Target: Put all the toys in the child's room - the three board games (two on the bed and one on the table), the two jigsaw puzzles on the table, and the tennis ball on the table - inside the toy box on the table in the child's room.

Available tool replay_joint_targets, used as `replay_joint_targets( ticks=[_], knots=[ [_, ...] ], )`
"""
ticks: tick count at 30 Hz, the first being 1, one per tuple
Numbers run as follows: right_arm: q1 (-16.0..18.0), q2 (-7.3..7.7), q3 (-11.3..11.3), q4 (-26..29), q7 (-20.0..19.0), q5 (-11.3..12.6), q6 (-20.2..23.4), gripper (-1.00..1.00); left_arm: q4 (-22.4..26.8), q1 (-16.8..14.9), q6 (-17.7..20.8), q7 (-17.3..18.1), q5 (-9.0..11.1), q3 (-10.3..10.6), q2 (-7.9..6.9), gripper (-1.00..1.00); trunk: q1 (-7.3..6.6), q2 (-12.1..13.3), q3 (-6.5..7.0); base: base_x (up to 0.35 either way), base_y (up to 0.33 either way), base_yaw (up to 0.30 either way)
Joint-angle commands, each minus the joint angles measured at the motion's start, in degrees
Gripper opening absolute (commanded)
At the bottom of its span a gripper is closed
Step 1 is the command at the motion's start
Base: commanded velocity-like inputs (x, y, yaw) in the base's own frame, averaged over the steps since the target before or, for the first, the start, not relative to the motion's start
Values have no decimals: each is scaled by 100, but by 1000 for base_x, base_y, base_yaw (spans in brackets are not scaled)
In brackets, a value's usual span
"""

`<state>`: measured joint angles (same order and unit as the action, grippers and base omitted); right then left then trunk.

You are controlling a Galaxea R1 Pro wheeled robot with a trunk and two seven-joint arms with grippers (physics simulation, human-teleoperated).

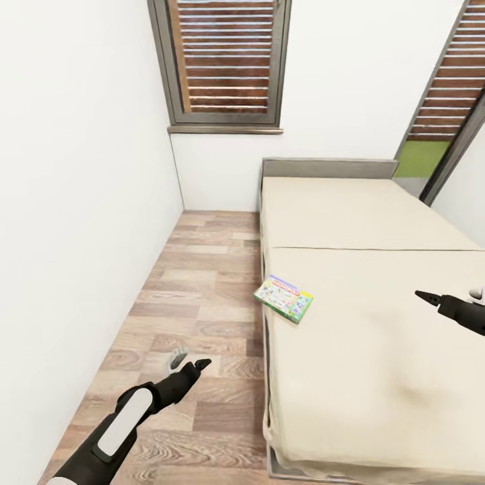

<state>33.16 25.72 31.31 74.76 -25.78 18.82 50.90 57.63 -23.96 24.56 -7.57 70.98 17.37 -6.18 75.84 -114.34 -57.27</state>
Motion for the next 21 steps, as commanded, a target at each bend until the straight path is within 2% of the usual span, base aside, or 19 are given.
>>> replay_joint_targets(
  ticks=[1,11,21],
  knots=[
    [6,-2,9,4,-34,-19,32,100,10,-3,0,-51,36,15,-6,100,2,-2,-5,264,189,-12],
    [6,-4,10,4,-33,-19,27,100,11,-3,2,-51,-37,13,-6,100,2,-2,-5,255,192,-6],
    [6,-5,8,4,-34,-19,28,100,11,-3,5,-51,-62,13,-4,100,2,-2,-5,94,71,-1]
  ],
)
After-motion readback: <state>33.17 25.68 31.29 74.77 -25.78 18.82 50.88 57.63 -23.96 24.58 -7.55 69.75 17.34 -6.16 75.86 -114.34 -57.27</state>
